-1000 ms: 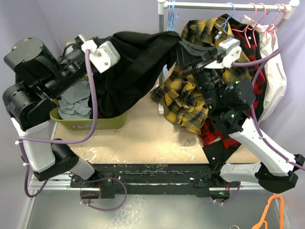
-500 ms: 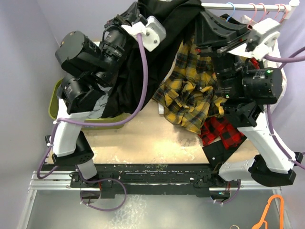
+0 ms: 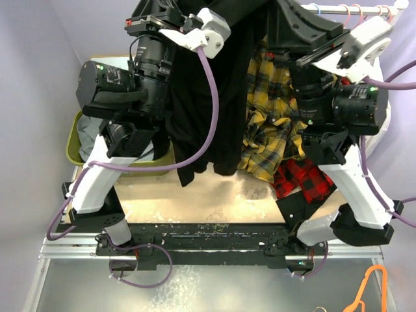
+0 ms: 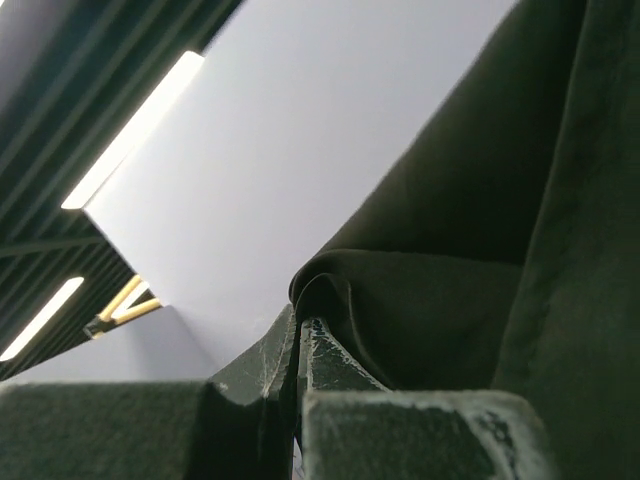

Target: Place the shirt on the hanger

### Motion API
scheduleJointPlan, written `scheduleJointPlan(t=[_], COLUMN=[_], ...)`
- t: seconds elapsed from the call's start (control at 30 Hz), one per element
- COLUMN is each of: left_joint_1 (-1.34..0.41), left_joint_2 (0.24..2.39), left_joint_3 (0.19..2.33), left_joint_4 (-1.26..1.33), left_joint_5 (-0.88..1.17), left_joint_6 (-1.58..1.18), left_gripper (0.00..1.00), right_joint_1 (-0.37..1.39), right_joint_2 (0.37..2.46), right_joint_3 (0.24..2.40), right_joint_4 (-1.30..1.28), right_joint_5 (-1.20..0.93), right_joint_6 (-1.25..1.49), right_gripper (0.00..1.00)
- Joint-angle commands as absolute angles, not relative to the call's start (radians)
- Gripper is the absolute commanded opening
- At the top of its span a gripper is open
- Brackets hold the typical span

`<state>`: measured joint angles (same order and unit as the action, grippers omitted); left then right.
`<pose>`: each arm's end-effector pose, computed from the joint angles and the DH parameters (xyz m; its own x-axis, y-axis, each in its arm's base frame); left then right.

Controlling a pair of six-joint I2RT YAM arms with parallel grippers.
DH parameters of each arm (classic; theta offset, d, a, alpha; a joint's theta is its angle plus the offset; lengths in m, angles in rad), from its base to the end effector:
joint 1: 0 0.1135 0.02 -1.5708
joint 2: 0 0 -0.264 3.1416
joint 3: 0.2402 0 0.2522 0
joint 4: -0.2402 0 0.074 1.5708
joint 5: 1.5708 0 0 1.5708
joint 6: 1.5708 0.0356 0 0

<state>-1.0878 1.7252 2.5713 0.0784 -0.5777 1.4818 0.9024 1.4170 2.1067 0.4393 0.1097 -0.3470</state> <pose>0.1290 -0.2040 0.6804 0.6198 0.6148 -0.4878 -0.3169 0.7647 0.5611 0.1128 0.1366 0.6754 0.7823 0.4452 -0.4357 -0.5158 0.8551 -0.0523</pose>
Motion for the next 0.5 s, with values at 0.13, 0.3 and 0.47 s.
scheduleJointPlan(t=[0.13, 0.3, 0.47], left_joint_1=[-0.792, -0.642, -0.592], left_joint_2=[1.588, 1.461, 1.394], left_joint_3=[2.324, 1.89, 1.65], left_joint_4=[-0.549, -0.607, -0.771], left_joint_5=[-0.5, -0.284, 0.15], left_joint_6=[0.762, 0.545, 0.454], left_gripper=[0.0, 0.0, 0.0], right_joint_1=[0.9, 0.9, 0.902], right_joint_2=[1.157, 1.008, 0.893], right_joint_3=[1.573, 1.242, 0.952], right_joint_4=[0.549, 0.512, 0.396], right_joint_5=[0.24, 0.419, 0.492], right_joint_6=[-0.217, 0.0, 0.305], right_gripper=[0.0, 0.0, 0.0])
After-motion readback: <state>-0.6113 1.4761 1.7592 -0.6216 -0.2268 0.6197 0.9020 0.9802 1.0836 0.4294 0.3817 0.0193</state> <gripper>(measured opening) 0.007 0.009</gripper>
